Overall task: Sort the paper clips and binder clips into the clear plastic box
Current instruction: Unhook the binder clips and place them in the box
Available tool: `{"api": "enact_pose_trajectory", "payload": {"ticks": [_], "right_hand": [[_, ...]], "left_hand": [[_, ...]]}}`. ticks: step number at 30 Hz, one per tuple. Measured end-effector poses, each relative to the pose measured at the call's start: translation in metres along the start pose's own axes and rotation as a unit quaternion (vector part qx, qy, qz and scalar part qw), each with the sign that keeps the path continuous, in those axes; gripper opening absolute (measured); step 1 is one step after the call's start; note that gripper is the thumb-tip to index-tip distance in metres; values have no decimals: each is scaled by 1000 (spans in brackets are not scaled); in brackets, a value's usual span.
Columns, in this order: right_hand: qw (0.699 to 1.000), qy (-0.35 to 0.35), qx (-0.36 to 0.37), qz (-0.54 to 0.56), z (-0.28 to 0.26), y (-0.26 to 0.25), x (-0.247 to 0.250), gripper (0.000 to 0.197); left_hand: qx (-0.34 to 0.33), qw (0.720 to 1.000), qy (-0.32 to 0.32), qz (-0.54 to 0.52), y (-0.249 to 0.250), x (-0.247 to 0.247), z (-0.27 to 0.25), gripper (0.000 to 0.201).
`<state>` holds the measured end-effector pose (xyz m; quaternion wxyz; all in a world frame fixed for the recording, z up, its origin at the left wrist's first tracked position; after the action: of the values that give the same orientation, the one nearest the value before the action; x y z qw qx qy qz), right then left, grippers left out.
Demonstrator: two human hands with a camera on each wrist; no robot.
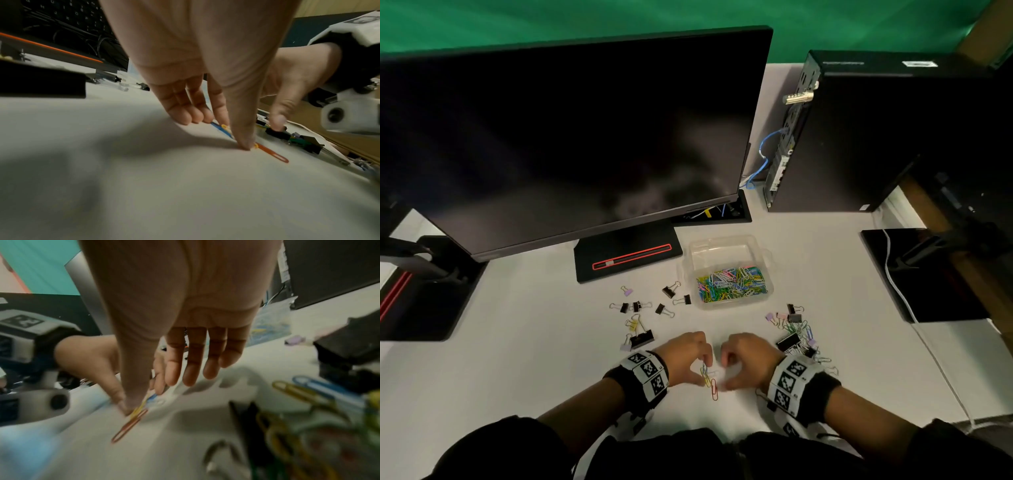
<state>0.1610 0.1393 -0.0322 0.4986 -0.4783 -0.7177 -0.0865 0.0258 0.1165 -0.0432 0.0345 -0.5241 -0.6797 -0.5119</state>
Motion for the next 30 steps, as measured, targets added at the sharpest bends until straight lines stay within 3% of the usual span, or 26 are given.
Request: {"api": "enact_pose_trajectory", "payload": {"ticks": [4,8,18,22,30], "right_hand": [[1000,15,-13,16,-5,-11,-19,57],[999,35,-25,34,-2,-17,-21,46],[999,-4,-27,45,5,-12,-14,24],[997,-32,-42,51,7,-6,-15,36],[995,-7,-82,64,7,16,11,32]], "left_hand": [[10,1000,20,-10,-5,-2,-2,31],[16,999,34,-16,-7,-3,-5,31],[5,999,47,-16,-12,-1,-16,18],[10,999,45,-6,-13,0,-18,17],[52,998,18,34,-8,-5,-16,22]]}}
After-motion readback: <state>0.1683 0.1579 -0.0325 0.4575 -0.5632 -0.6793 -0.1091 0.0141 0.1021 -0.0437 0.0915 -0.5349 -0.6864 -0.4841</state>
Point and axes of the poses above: each hand's wrist, its own z-axis towards the middle knuckle, its own x-axis out of the back of the hand, y = z × x, the point moved 4 cm from there along z, towards the middle knuckle, and after that the axes turned 11 degrees about -z, right-handed, at the moved point
